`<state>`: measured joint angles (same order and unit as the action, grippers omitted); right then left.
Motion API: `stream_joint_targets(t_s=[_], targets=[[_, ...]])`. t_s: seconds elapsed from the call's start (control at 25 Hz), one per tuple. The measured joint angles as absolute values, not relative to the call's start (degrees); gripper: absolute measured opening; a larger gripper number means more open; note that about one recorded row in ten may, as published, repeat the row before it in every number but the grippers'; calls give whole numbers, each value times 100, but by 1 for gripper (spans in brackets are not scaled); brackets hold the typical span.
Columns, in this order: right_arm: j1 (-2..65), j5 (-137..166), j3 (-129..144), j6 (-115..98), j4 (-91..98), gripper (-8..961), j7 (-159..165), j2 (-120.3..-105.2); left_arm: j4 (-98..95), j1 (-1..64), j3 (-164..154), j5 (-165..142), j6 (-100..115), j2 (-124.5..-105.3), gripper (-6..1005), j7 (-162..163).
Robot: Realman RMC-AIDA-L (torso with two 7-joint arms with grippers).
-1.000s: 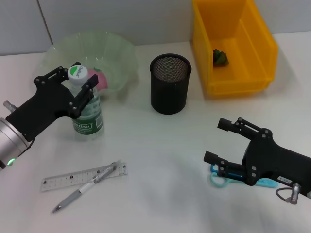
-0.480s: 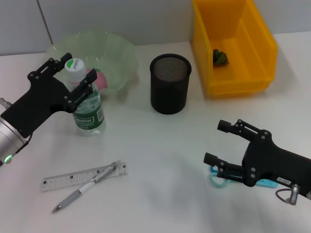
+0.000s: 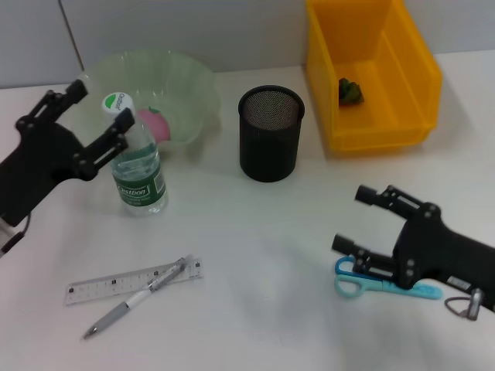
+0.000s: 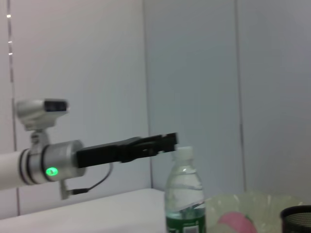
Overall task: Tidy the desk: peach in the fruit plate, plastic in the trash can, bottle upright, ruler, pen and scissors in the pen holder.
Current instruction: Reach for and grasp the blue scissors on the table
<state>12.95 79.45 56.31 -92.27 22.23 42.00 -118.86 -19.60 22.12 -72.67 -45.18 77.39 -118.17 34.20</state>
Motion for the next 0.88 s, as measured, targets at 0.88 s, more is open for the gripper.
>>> stream_joint_targets(t_s=[0.88], targets=[[1975, 12802, 5300, -10014, 8189, 830, 12079, -11801, -2609, 1408, -7425, -6955, 8823, -11748, 806, 4137]])
